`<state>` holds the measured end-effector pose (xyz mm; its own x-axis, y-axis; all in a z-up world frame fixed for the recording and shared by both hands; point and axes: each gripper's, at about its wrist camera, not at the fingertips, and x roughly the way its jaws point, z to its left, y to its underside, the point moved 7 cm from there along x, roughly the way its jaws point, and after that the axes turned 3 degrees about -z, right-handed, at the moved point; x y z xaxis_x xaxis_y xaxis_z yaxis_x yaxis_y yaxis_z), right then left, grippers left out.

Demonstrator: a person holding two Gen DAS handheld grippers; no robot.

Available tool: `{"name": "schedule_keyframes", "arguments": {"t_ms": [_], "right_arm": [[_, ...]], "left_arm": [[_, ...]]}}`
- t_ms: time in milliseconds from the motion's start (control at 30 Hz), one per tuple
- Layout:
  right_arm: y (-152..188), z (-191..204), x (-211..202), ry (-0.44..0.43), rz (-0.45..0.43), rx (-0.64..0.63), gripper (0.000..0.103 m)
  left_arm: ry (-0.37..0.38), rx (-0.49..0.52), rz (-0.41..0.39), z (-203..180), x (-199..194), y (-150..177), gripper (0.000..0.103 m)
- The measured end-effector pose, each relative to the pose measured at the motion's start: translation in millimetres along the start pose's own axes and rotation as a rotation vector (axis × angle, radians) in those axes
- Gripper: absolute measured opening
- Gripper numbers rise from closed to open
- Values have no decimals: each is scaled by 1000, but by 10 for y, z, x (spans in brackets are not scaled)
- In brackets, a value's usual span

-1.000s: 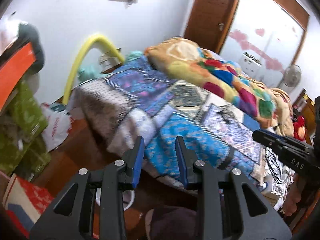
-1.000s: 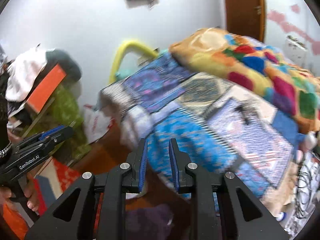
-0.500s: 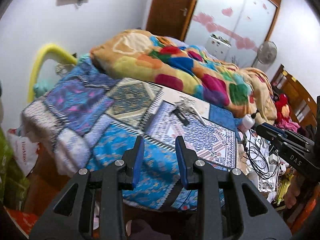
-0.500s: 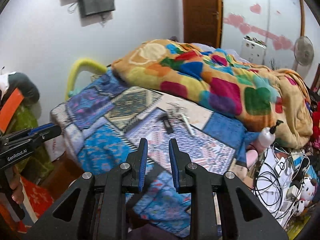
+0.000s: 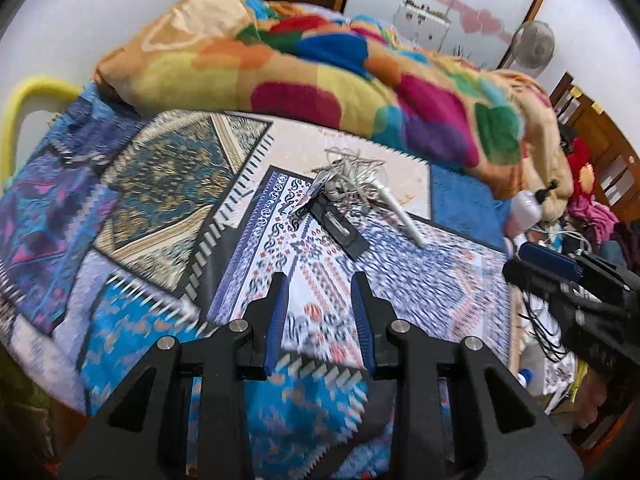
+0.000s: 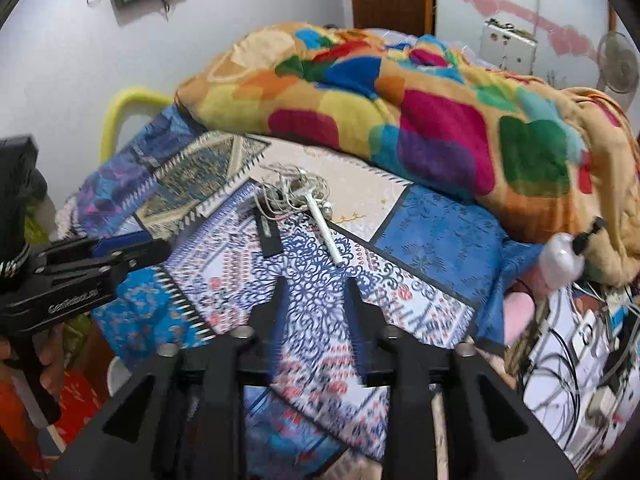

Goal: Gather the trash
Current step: 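Grasp the thin white stick with the left tool while the right tool grasps the white razor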

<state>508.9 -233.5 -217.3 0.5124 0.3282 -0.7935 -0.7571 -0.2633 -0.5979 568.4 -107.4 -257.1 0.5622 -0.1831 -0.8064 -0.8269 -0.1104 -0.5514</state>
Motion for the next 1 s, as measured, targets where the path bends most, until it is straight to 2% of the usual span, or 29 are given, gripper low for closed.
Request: {"name": "schedule_keyframes", "arguments": {"t_ms": [33,167,367,400,467,567,667,767,1000], "right_arm": [[-15,-11,118,-6,5,-9,43],[-84,-84,425,24,-10,-27,43],[-153,-136,910,-5,13,-37,42],[-167,-143,964,-11,13,-37,40],[-186,-144,1062,-27,17,-34,26],[-211,-151,1172,-42,24,-26,19],[-219,-116,1174,-44,10,-43,11],[-228,-68,1140,-49,-6,-44,9],[-291,-49,831,-68,-38,7,9]], "left_arm": [[2,-1,12,21,104,-21,31],[-6,3,41,96,516,-155,31],[31,21,51,104,899,-320,31],[27,33,44,96,927,-339,31],[15,62,19,80,978,-378,31],[12,78,-2,74,1027,-407,30],[6,78,-20,97,1062,-429,15],[14,66,-36,98,1058,-437,4],[3,105,-58,6,772,-369,1]]}}
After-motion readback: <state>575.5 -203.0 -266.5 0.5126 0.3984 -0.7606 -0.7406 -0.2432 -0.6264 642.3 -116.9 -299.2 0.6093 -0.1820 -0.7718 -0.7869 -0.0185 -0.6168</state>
